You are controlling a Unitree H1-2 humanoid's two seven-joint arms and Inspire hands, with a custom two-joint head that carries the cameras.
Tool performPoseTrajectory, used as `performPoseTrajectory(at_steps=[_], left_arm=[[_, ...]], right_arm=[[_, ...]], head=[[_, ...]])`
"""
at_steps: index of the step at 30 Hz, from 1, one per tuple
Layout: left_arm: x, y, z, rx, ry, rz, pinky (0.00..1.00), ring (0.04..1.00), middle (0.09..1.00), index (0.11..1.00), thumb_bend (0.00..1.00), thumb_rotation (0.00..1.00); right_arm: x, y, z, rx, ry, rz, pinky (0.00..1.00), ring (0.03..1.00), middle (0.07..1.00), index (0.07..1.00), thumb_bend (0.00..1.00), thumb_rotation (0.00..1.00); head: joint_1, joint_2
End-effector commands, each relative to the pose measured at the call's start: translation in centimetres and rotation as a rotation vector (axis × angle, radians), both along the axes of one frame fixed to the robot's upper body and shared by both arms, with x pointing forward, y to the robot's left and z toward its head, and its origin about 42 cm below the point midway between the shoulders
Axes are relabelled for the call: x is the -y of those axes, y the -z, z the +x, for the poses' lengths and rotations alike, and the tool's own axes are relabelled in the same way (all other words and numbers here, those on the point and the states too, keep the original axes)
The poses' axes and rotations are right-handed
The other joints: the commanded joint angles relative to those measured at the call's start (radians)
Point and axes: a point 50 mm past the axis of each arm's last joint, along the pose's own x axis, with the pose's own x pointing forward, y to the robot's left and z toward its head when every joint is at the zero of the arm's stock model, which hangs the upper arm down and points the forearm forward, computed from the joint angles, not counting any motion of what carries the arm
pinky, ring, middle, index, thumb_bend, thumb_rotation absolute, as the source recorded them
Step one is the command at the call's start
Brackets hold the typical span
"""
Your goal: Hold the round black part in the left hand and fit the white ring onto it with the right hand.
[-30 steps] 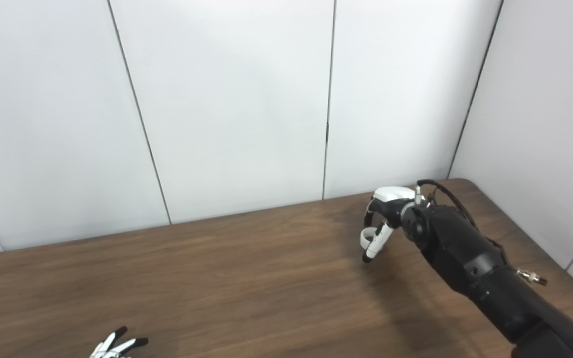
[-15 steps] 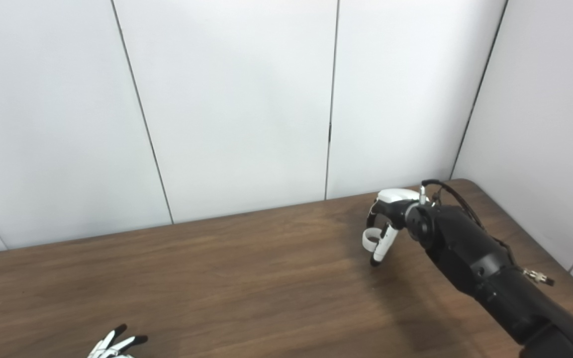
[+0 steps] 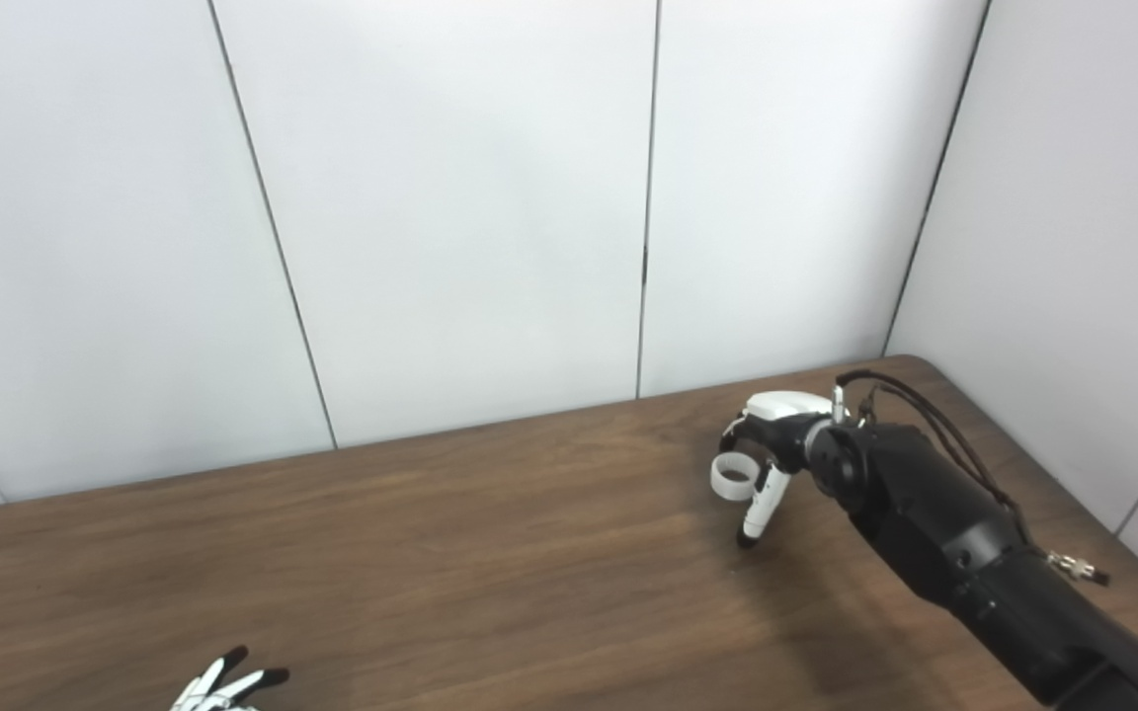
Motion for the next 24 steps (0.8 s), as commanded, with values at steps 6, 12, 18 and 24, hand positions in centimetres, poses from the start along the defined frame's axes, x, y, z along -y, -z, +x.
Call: performPoseTrajectory(at_steps=[6, 12, 18, 24], left_arm=[[-0.55, 0.03, 0.14, 0.022, 0.001, -0.007, 1.0, 1.0, 0.868, 0.48, 0.52, 0.04], [-0.62, 0.06, 0.03, 0.027, 0.004, 0.001, 1.0, 1.0, 0.867, 0.48, 0.52, 0.04], [-0.69, 0.02, -0.02, 0.023, 0.004, 0.0, 1.0, 1.0, 0.867, 0.48, 0.52, 0.04], [-0.65, -0.08, -0.04, 0.025, 0.002, 0.001, 1.0, 1.0, 0.867, 0.48, 0.52, 0.04]], right_arm=[[1.16, 2.11, -1.14, -0.077, 0.024, -0.025, 1.0, 1.0, 1.0, 0.859, 0.95, 0.21], [1.23, 2.32, -1.13, -0.023, 0.004, -0.027, 0.96, 1.0, 1.0, 0.818, 0.92, 0.2], [1.08, 2.42, -0.98, 0.009, -0.017, -0.027, 0.97, 1.0, 1.0, 0.758, 0.89, 0.16], [0.95, 2.63, -1.09, 0.038, -0.034, -0.027, 0.94, 1.0, 0.999, 0.657, 0.86, 0.11]], head=[[0.004, 0.0], [0.005, 0.002], [0.006, 0.004], [0.006, 0.003]])
